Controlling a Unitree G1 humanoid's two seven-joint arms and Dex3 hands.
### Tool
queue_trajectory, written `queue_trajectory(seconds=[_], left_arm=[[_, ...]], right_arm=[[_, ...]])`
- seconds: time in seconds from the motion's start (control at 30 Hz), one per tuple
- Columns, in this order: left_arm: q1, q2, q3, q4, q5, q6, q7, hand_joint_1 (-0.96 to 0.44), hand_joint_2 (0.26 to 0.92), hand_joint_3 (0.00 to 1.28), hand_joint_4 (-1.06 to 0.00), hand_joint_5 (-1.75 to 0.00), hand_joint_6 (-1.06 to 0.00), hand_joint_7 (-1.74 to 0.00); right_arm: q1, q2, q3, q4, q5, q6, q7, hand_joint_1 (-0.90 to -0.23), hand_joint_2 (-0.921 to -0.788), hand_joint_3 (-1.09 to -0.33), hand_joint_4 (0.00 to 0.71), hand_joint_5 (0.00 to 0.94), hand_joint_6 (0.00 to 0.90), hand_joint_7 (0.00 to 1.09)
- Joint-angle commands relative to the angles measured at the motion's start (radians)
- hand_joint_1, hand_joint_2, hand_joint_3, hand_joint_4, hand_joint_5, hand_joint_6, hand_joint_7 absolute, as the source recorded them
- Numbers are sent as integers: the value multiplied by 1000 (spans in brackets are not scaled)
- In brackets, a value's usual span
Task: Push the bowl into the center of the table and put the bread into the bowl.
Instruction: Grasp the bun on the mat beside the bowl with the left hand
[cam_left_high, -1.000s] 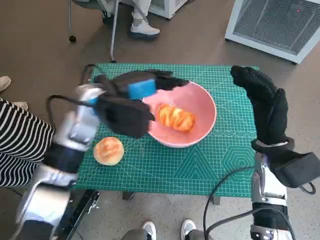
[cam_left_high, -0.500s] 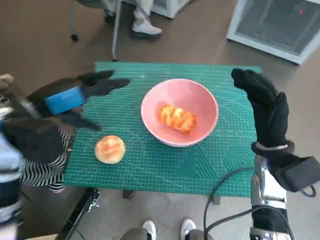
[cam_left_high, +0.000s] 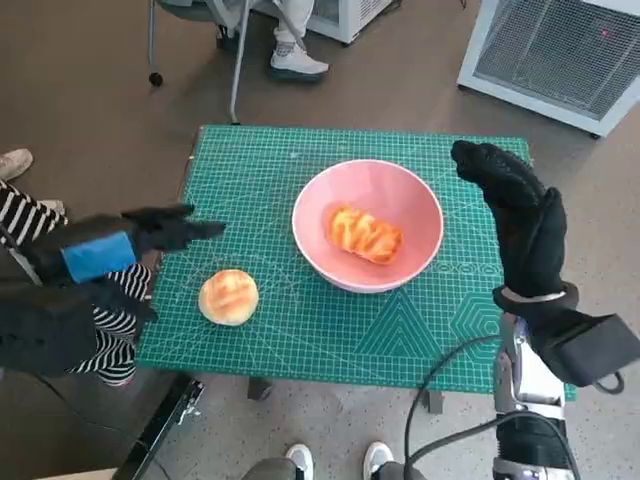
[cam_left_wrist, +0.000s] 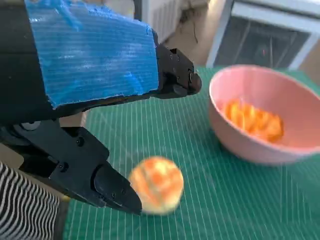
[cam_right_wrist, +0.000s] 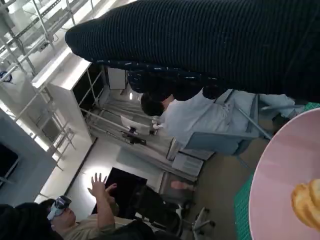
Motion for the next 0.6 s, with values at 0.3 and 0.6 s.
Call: queue_trajectory(seconds=[0.3,0.6], left_arm=[[7,-38,-92,46,48,-5,43,-40,686,0,-116,-8,-245,-10],[-14,-115,-190,161,186,-92,176,-64,684,0,-156,-17,-267,-16]], right_arm=[[29,-6,-2,8,31,23,14,-833,-921,-763,205,1,66,559],[39,-13,-3,-4,26,30,12,-834,-921,-765,203,0,63,562]])
